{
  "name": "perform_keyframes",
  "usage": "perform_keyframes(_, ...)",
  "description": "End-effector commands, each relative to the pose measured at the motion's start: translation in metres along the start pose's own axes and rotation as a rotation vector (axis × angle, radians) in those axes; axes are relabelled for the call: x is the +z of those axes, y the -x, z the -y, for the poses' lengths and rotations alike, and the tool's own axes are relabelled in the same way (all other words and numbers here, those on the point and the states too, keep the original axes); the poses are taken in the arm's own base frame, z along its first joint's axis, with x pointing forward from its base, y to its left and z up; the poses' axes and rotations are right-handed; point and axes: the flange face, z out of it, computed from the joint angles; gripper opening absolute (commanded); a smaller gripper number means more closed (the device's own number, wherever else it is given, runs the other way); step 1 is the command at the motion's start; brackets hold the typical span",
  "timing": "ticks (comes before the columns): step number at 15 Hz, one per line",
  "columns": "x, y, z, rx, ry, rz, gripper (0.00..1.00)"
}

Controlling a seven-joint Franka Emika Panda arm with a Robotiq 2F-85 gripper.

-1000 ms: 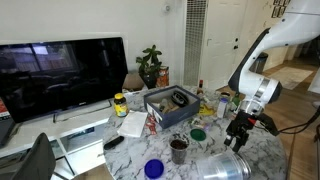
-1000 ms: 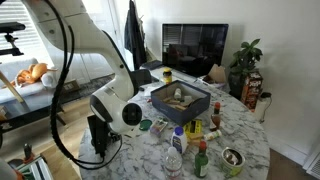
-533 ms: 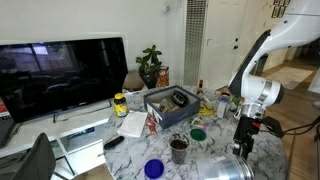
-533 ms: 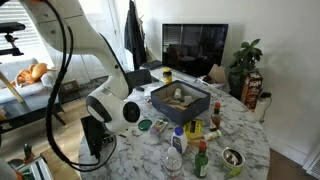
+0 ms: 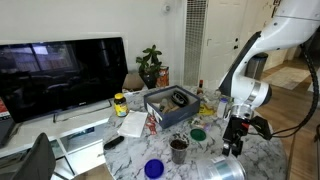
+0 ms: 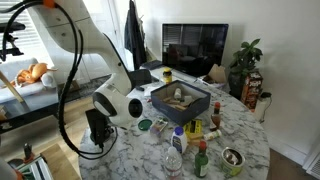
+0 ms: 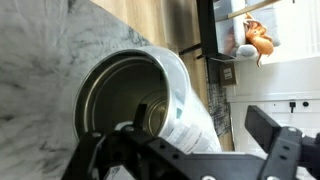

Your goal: Put the clear cup over the silver cup, then place them upright

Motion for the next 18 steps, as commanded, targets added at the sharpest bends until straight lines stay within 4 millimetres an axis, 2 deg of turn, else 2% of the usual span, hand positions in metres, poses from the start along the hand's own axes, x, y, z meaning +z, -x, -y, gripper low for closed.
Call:
perform_keyframes(1, 0.018, -0.017, -0.006, 0.042, -0.018, 0.014, 1.00)
perform_keyframes(3, 0.020, -0.024, -0.009, 0.052, -0.006, 0.004, 0.75)
perform_keyframes(8, 0.005, -0.034, -0.011, 0.065, 0.083, -0.059, 0.35)
perform_keyframes(10, -0.002, -0.036, -0.002, 0.050, 0.124, -0.068, 0.21)
perform_keyframes(13, -0.018, -0.041, 0.024, 0.024, 0.239, -0.077, 0.01)
perform_keyframes(17, -0.026, -0.050, 0.064, -0.001, 0.388, -0.040, 0.03)
perform_keyframes(18, -0.026, -0.051, 0.077, -0.006, 0.427, -0.032, 0.01)
